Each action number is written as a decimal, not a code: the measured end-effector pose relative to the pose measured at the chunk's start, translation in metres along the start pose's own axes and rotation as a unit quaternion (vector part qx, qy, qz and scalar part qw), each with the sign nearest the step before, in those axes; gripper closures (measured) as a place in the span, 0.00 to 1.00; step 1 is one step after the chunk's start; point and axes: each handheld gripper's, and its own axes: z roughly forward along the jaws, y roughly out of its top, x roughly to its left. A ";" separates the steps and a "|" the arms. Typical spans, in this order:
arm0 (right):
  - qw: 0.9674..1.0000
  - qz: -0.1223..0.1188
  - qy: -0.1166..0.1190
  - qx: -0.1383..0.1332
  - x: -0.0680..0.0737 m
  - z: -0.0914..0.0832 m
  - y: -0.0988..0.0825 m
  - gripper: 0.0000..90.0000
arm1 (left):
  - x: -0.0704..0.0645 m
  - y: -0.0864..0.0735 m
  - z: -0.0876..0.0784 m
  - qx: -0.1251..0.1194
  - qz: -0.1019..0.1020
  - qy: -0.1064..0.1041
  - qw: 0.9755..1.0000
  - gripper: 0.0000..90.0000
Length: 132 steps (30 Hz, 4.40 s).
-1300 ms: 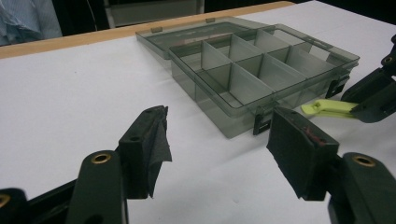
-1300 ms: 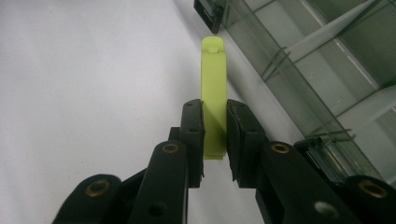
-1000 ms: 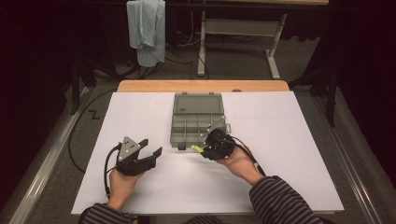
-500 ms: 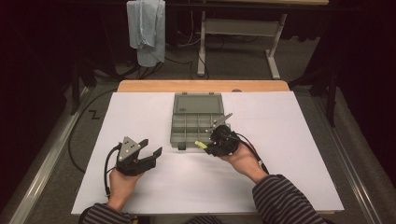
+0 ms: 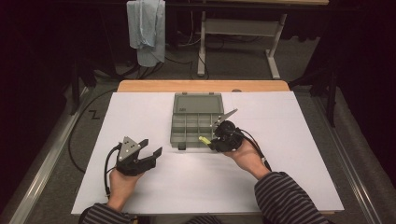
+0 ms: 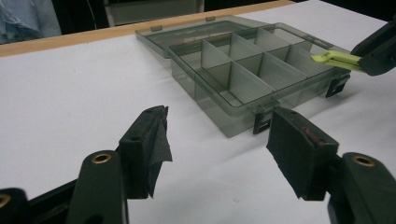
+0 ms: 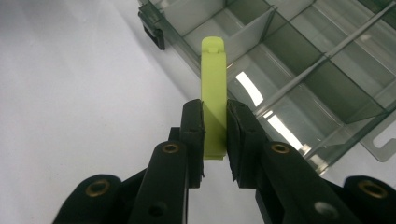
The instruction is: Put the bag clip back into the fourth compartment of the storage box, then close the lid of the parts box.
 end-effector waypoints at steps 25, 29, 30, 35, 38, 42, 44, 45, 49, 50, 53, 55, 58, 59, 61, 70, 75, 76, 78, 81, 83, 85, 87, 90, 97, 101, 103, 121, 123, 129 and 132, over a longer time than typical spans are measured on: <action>0.999 0.038 -0.033 0.002 -0.029 -0.005 0.006 0.89 | 0.000 -0.001 0.000 0.002 -0.001 -0.001 1.000 0.42; 0.998 0.046 -0.039 0.004 -0.033 -0.005 0.008 0.89 | 0.000 0.000 0.000 0.003 0.000 -0.001 1.000 0.42; 0.998 0.045 -0.039 0.004 -0.035 -0.005 0.008 0.89 | 0.000 0.000 0.000 0.003 0.000 -0.001 1.000 0.42; 0.997 0.050 -0.050 0.004 -0.039 -0.007 0.012 0.89 | 0.000 0.000 0.000 0.003 0.000 0.000 1.000 0.42; 0.997 0.055 -0.056 0.004 -0.043 -0.007 0.013 0.89 | 0.000 0.000 0.000 0.003 0.000 0.000 1.000 0.42; 0.996 0.064 -0.060 0.008 -0.047 -0.005 0.014 0.89 | 0.000 0.000 0.000 0.002 0.000 -0.001 1.000 0.42; 0.996 0.064 -0.063 0.009 -0.049 -0.004 0.014 0.89 | 0.000 0.000 0.000 0.002 0.000 0.000 1.000 0.42; 0.996 0.070 -0.063 0.011 -0.050 -0.003 0.014 0.89 | 0.000 0.000 0.000 0.002 0.000 0.000 1.000 0.42; 0.995 0.071 -0.069 0.012 -0.054 -0.002 0.017 0.89 | 0.000 0.000 0.001 0.003 0.000 0.000 1.000 0.42; 0.995 0.072 -0.069 0.011 -0.055 -0.002 0.018 0.89 | 0.000 0.000 0.001 0.003 0.000 0.000 1.000 0.42; 0.994 0.074 -0.074 0.014 -0.058 -0.002 0.021 0.89 | 0.000 0.000 0.001 0.003 0.000 -0.001 1.000 0.42; 0.994 0.075 -0.077 0.015 -0.059 -0.001 0.022 0.89 | 0.000 0.000 0.000 0.002 0.000 -0.001 1.000 0.42; 0.993 0.079 -0.083 0.019 -0.062 0.001 0.025 0.89 | 0.000 0.000 0.000 0.002 -0.001 -0.002 1.000 0.42; 0.993 0.079 -0.085 0.021 -0.063 0.001 0.026 0.89 | 0.000 0.000 0.000 0.003 -0.001 -0.002 1.000 0.42; 0.993 0.083 -0.085 0.020 -0.065 0.002 0.027 0.89 | 0.000 0.000 0.000 0.002 -0.001 -0.002 1.000 0.42; 0.991 0.088 -0.097 0.032 -0.072 0.008 0.033 0.89 | 0.000 0.000 0.000 0.003 -0.001 -0.002 1.000 0.42; 0.990 0.095 -0.094 0.033 -0.075 0.013 0.034 0.89 | 0.000 0.000 0.000 0.002 -0.002 -0.003 1.000 0.42; 0.990 0.096 -0.096 0.035 -0.076 0.015 0.034 0.89 | 0.000 0.000 0.000 0.003 -0.001 -0.003 1.000 0.42; 0.990 0.097 -0.097 0.037 -0.077 0.017 0.034 0.89 | 0.000 0.000 0.000 0.004 0.001 -0.003 1.000 0.42; 0.989 0.100 -0.098 0.038 -0.078 0.019 0.034 0.88 | 0.000 0.000 0.000 0.004 0.001 -0.004 1.000 0.42; 0.990 0.102 -0.094 0.035 -0.080 0.020 0.034 0.88 | 0.000 0.000 0.000 0.003 -0.001 -0.004 1.000 0.42; 0.989 0.107 -0.094 0.038 -0.079 0.021 0.035 0.88 | 0.000 0.000 0.000 0.003 0.000 -0.004 1.000 0.42; 0.990 0.102 -0.094 0.038 -0.080 0.023 0.036 0.88 | -0.001 -0.001 0.000 0.002 -0.002 -0.003 1.000 0.42; 0.989 0.101 -0.097 0.041 -0.079 0.024 0.037 0.88 | 0.000 0.000 0.000 0.003 0.000 -0.004 1.000 0.42; 0.989 0.099 -0.101 0.043 -0.078 0.029 0.040 0.86 | 0.000 0.000 0.000 0.002 0.000 -0.005 1.000 0.42; 0.989 0.102 -0.099 0.040 -0.077 0.028 0.040 0.84 | 0.000 0.000 0.000 0.002 0.000 -0.005 1.000 0.42; 0.989 0.102 -0.100 0.041 -0.077 0.028 0.039 0.84 | 0.000 0.000 -0.001 0.003 0.001 -0.005 1.000 0.42; 0.993 0.086 -0.073 0.025 -0.065 0.019 0.035 0.82 | 0.001 0.001 -0.001 -0.002 -0.007 -0.007 1.000 0.42; 0.994 0.083 -0.072 0.021 -0.065 0.017 0.032 0.82 | 0.000 0.001 -0.002 -0.002 -0.002 -0.008 1.000 0.42; 0.994 0.089 -0.066 0.015 -0.063 0.011 0.021 0.81 | 0.000 0.000 -0.002 -0.001 -0.001 -0.003 1.000 0.42; 0.994 0.087 -0.062 0.015 -0.064 0.010 0.017 0.81 | 0.001 0.000 -0.001 0.000 -0.003 -0.002 1.000 0.42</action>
